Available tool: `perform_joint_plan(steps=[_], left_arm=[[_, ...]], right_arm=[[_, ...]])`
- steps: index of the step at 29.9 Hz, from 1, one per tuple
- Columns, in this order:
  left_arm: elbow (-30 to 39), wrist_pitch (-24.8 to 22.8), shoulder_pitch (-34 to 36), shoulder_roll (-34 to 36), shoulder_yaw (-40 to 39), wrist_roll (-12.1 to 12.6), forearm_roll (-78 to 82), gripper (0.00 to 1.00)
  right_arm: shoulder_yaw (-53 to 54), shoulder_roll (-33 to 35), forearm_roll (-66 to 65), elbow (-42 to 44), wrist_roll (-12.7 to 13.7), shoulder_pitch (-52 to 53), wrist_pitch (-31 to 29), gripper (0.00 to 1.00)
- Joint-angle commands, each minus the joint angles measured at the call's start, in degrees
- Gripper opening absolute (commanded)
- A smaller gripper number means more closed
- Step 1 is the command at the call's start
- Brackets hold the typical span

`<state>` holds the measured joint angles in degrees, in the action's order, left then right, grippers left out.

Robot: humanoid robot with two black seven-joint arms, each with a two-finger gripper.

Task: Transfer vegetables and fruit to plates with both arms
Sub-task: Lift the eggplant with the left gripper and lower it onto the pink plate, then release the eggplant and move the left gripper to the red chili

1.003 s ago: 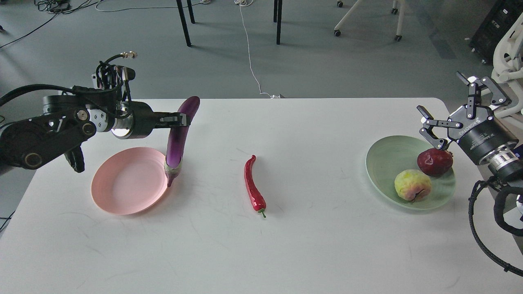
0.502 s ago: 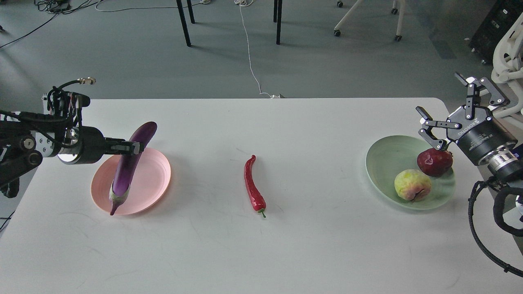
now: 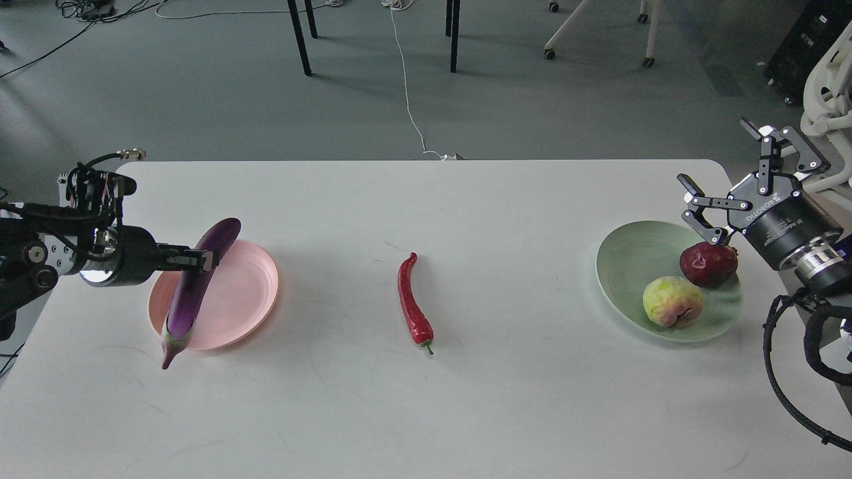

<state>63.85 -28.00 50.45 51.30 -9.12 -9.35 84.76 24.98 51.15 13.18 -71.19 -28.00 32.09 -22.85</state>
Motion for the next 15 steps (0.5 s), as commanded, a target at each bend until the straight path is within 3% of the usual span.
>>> perform_joint_plan(steps=[1, 4, 8, 11, 15], left_arm=[[-0.04, 0.00, -0.01, 0.21, -0.02, -1.80, 3.47, 0.45], [-0.04, 0.00, -0.01, 0.30, -0.02, -3.21, 4.18, 0.60], [-0.04, 0.00, -0.01, 0.38, -0.20, -3.30, 4.18, 0.85], [-0.04, 0.00, 0.17, 0.30, -0.55, -3.48, 4.10, 0.93], [0.74, 0.00, 1.57, -0.40, -3.17, -3.48, 3.48, 0.96]], right_arm=[[-0.11, 0.00, -0.09, -0.09, 0.00, -0.18, 0.00, 0.99], [-0.02, 0.00, -0.09, -0.17, 0.00, -0.36, 0.00, 0.99], [0.07, 0.00, -0.09, -0.17, 0.00, -0.45, 0.00, 0.99], [0.07, 0.00, -0.09, -0.26, 0.00, -0.45, 0.00, 0.99], [0.07, 0.00, -0.09, -0.26, 0.00, -0.36, 0.00, 0.99]])
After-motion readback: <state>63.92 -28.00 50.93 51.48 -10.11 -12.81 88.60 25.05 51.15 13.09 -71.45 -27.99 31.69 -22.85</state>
